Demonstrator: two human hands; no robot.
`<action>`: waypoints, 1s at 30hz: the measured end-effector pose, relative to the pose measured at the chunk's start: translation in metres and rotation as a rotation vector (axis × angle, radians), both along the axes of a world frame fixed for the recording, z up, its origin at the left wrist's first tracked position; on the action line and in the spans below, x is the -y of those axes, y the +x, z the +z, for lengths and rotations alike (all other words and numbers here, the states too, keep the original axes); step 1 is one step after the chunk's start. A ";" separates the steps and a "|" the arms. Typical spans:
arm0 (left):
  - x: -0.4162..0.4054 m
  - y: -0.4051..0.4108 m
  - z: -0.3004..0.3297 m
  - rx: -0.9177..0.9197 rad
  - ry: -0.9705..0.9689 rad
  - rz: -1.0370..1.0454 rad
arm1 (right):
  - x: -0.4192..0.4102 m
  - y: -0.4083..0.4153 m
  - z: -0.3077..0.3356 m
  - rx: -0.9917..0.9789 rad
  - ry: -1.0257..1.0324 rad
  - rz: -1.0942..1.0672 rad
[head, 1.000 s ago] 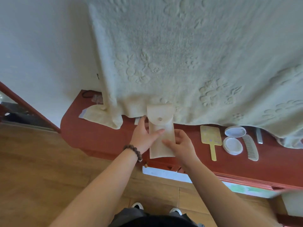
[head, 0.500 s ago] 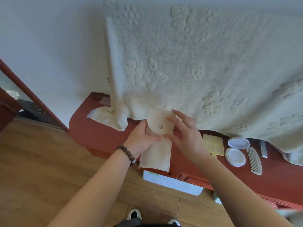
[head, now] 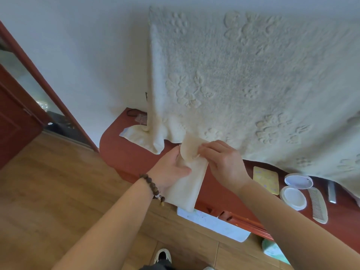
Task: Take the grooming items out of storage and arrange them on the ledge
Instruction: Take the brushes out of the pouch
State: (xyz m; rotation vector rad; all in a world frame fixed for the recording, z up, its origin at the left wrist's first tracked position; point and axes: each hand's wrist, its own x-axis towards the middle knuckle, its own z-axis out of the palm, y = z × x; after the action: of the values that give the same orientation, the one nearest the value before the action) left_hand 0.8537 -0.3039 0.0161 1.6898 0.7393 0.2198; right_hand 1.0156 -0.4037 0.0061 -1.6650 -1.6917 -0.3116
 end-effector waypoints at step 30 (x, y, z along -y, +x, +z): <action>-0.012 -0.014 -0.008 -0.047 0.018 0.039 | -0.032 -0.003 0.020 -0.652 -0.231 -0.116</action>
State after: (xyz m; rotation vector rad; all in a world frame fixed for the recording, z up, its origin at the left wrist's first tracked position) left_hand 0.8397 -0.2917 0.0079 1.7037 0.8081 0.2157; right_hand 1.0123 -0.3720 0.0261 -1.7752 -1.1702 0.3591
